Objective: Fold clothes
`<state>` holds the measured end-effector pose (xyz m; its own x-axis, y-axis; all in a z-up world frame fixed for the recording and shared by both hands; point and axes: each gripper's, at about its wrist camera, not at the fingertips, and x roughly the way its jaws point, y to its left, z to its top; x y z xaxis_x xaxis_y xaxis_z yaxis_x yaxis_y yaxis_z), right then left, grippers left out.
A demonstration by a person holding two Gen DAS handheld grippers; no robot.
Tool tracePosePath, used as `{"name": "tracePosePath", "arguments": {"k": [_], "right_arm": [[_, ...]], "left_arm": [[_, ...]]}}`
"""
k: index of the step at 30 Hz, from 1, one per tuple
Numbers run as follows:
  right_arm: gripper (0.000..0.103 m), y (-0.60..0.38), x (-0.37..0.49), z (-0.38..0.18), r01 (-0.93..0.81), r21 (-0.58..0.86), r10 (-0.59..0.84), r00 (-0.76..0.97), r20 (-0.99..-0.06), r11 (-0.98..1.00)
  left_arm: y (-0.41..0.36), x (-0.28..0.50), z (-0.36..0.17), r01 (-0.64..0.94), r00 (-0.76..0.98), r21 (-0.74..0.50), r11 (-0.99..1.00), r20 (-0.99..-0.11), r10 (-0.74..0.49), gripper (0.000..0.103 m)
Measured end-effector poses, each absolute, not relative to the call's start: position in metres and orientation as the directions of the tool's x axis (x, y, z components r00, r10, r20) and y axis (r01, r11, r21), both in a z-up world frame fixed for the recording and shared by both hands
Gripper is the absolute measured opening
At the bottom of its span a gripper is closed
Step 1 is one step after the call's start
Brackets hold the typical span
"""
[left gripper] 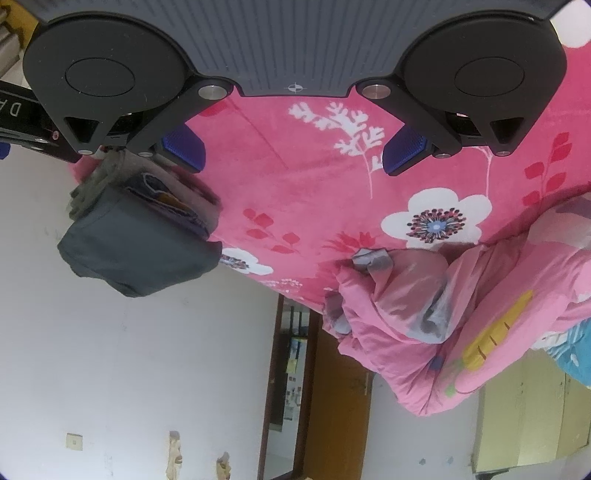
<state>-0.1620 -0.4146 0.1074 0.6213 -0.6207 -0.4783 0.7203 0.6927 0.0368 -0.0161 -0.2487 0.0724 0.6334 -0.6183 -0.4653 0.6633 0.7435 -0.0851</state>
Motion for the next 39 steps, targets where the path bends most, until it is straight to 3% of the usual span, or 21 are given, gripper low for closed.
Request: {"name": "tracePosePath", "arguments": {"k": [39], "right_arm": [[0.103, -0.4143, -0.1582, 0.1058, 0.737, 0.004, -0.644, 0.593, -0.483, 0.676]], "left_arm": [[-0.2471, -0.0127, 0.0713, 0.661, 0.638, -0.079, 0.746, -0.465, -0.614, 0.103]]}}
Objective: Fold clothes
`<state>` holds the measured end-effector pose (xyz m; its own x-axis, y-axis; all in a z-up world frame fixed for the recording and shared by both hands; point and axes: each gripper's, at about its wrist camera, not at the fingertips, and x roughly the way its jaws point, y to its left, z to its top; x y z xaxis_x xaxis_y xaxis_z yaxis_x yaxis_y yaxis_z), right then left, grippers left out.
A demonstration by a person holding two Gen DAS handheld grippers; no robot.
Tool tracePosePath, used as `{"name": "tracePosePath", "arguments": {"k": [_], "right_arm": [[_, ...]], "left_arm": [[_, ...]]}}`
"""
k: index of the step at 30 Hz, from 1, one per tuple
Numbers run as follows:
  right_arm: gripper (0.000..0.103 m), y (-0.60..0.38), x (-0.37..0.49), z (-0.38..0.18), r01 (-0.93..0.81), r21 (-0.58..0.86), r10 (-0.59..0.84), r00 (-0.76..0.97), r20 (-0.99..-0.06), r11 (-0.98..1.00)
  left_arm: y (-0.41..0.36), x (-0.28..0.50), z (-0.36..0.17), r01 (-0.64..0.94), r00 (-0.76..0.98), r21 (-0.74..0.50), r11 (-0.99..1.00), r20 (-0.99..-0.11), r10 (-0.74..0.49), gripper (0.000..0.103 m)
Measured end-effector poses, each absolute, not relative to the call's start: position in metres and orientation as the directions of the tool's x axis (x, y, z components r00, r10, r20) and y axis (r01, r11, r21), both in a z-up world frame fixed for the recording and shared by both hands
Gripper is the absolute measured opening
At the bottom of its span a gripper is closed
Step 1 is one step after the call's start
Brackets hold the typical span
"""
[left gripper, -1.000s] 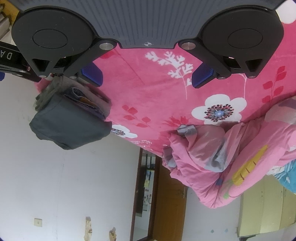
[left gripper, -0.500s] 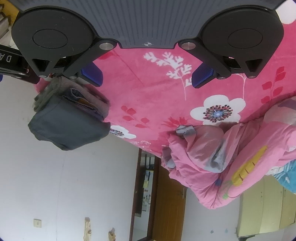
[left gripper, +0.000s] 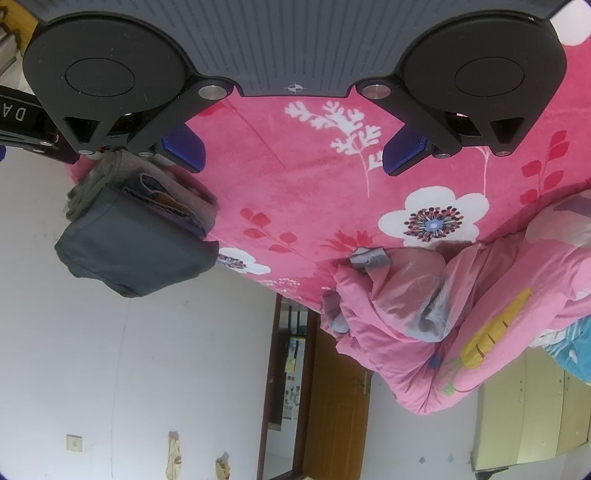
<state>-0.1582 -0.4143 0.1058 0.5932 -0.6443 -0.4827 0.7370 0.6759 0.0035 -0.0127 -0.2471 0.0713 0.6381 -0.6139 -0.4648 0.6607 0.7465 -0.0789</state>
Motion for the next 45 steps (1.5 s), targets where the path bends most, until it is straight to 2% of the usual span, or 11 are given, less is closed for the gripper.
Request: {"name": "tracePosePath", "arguments": {"k": [45], "right_arm": [[0.103, -0.4109, -0.1531, 0.1031, 0.735, -0.008, -0.642, 0.586, -0.494, 0.678]], "left_arm": [[-0.2485, -0.0129, 0.0699, 0.659, 0.638, -0.075, 0.748, -0.470, -0.610, 0.103]]}}
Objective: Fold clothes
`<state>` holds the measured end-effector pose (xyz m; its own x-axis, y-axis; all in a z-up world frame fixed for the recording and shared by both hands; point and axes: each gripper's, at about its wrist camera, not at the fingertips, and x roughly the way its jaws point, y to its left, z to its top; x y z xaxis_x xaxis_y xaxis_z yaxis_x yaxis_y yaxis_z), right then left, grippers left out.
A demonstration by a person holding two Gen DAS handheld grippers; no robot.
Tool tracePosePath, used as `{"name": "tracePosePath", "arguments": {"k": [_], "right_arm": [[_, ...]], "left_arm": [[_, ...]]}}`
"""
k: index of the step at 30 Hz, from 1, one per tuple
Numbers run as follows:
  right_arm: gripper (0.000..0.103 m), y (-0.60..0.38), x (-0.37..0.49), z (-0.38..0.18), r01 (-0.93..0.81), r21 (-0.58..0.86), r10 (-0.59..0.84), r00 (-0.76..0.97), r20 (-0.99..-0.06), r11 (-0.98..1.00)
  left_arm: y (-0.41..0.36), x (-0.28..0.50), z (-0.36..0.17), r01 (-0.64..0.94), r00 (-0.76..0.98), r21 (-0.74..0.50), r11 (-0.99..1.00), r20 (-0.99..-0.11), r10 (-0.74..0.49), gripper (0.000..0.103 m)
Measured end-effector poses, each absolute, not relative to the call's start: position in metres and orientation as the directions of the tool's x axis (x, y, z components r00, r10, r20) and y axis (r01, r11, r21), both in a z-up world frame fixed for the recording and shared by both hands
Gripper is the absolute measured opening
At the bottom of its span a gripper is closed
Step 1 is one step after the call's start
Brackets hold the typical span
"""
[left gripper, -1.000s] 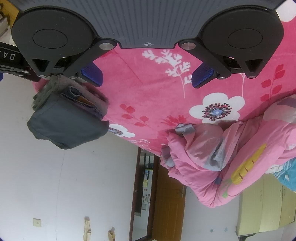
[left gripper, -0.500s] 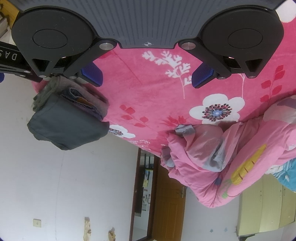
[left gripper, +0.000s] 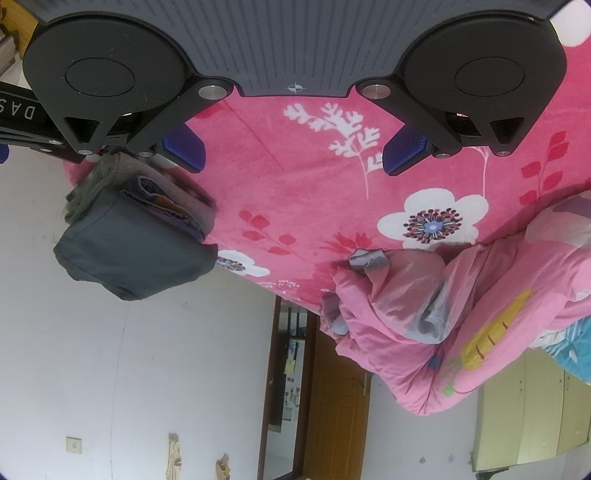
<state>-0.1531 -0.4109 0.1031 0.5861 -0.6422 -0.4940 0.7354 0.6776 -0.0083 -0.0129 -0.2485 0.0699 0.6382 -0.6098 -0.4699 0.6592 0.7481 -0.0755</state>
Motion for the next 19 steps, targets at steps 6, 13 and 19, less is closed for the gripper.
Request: {"name": "tracePosePath", "arguments": {"k": [6, 13, 19], "right_arm": [[0.103, -0.4111, -0.1525, 0.1022, 0.736, -0.009, -0.642, 0.584, -0.498, 0.677], [0.103, -0.4107, -0.1517, 0.1006, 0.735, -0.011, -0.641, 0.582, -0.500, 0.678], [0.103, -0.4118, -0.1506, 0.0994, 0.736, -0.012, -0.640, 0.580, -0.504, 0.677]], "left_arm": [[-0.2484, -0.0121, 0.0689, 0.658, 0.639, -0.075, 0.749, -0.471, -0.608, 0.103], [-0.2487, -0.0116, 0.0671, 0.655, 0.638, -0.077, 0.752, -0.477, -0.604, 0.103], [-0.2473, -0.0102, 0.0665, 0.648, 0.640, -0.081, 0.757, -0.482, -0.599, 0.103]]}}
